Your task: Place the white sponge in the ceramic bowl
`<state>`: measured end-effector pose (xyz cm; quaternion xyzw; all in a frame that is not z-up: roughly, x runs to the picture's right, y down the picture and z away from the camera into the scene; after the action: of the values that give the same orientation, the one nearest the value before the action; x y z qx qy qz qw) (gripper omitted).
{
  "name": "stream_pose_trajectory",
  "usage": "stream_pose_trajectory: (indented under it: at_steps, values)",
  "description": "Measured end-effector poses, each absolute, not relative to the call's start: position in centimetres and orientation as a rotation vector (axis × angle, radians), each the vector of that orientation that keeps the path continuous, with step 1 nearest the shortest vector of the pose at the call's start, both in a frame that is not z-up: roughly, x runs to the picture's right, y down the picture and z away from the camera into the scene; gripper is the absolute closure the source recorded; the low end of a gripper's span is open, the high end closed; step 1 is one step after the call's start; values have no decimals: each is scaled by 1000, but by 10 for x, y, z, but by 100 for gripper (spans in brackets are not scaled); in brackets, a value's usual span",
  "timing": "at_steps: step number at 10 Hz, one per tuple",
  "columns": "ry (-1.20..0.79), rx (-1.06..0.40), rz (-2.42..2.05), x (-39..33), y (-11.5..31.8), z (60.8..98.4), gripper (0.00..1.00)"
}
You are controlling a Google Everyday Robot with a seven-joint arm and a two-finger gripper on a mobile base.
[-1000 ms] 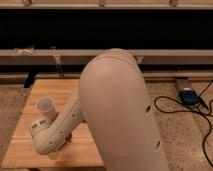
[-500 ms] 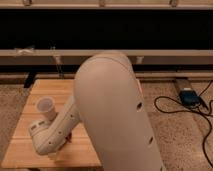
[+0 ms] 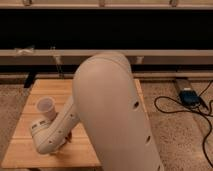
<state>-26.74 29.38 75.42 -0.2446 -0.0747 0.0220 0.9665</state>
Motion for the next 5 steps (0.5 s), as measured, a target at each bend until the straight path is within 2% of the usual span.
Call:
stream_pose_trajectory:
  at_steps: [2,5]
  values:
    - [-152,-490,47,-266,293,755,93]
    - [-159,-482,65,-259,286,741,94]
